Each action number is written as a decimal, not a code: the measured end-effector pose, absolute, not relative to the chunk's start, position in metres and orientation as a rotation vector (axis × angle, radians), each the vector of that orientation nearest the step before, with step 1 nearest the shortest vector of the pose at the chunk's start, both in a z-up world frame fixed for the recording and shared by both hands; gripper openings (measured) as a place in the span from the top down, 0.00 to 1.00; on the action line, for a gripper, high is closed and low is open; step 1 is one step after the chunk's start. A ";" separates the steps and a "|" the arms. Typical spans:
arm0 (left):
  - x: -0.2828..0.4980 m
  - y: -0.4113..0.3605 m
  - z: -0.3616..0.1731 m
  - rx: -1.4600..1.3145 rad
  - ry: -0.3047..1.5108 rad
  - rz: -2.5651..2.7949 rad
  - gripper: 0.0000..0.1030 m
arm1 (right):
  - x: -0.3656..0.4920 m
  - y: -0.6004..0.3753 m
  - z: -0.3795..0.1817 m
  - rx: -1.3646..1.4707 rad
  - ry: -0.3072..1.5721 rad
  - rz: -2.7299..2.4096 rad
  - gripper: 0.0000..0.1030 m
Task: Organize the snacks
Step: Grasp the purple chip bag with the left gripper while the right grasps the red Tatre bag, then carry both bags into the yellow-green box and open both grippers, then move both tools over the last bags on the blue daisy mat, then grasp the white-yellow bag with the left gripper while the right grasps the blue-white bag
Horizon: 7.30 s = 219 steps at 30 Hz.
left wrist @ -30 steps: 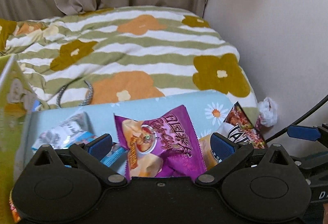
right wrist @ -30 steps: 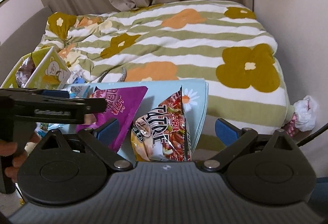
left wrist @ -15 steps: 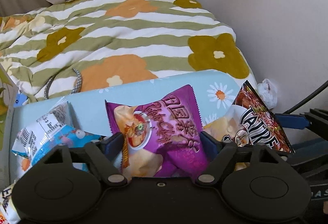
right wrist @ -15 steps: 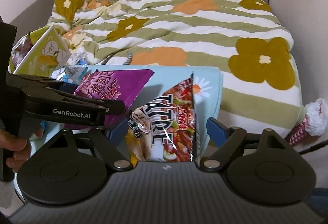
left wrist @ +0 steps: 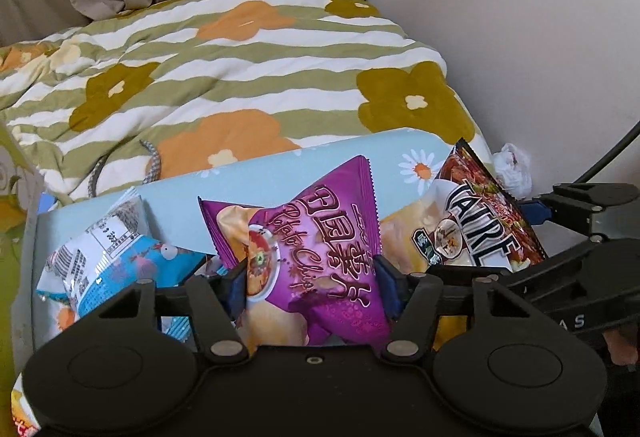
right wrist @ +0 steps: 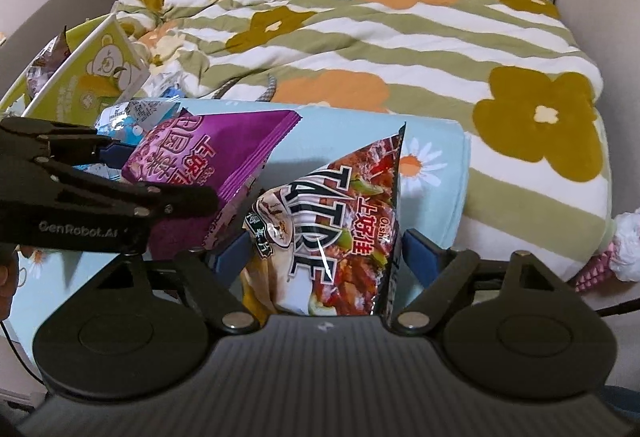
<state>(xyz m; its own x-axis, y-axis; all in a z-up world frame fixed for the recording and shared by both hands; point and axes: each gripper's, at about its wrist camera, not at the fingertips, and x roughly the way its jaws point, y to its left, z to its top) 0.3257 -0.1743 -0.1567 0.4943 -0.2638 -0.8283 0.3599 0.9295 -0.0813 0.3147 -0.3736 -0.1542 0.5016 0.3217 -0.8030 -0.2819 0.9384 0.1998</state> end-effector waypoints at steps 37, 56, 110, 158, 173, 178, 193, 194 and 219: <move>0.227 -0.159 -0.057 0.112 0.727 -0.409 0.37 | 0.236 -0.367 -0.066 0.023 0.848 0.319 0.25; 0.193 0.023 0.016 -0.005 0.600 -0.093 0.37 | 0.236 -0.205 0.022 0.036 0.689 0.523 0.25; 0.241 0.226 -0.029 -0.084 0.761 -0.050 0.03 | 0.282 0.006 -0.006 0.110 0.738 0.370 0.00; 0.193 -0.044 -0.052 0.095 0.732 0.015 0.00 | 0.291 -0.223 -0.017 0.004 0.787 0.441 0.00; 0.242 -0.101 -0.144 0.285 0.951 0.153 0.09 | 0.365 -0.199 -0.084 -0.068 0.980 0.652 0.00; 0.251 -0.106 -0.160 0.340 0.996 0.187 0.09 | 0.382 -0.178 -0.103 -0.111 1.043 0.691 0.00; 0.265 -0.091 -0.183 0.406 1.037 0.206 0.37 | 0.407 -0.149 -0.145 -0.147 1.149 0.725 0.00; 0.265 -0.090 -0.182 0.402 1.038 0.199 0.39 | 0.407 -0.148 -0.147 -0.145 1.153 0.728 0.00; 0.253 -0.095 -0.166 0.386 1.006 0.148 0.57 | 0.395 -0.150 -0.146 -0.101 1.174 0.742 0.28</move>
<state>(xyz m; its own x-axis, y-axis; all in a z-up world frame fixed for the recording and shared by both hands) 0.2532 -0.0946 -0.1657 0.5319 0.2963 -0.7933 0.0557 0.9225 0.3819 0.3953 -0.1496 -0.1460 0.1818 0.4746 -0.8612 -0.5749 0.7618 0.2984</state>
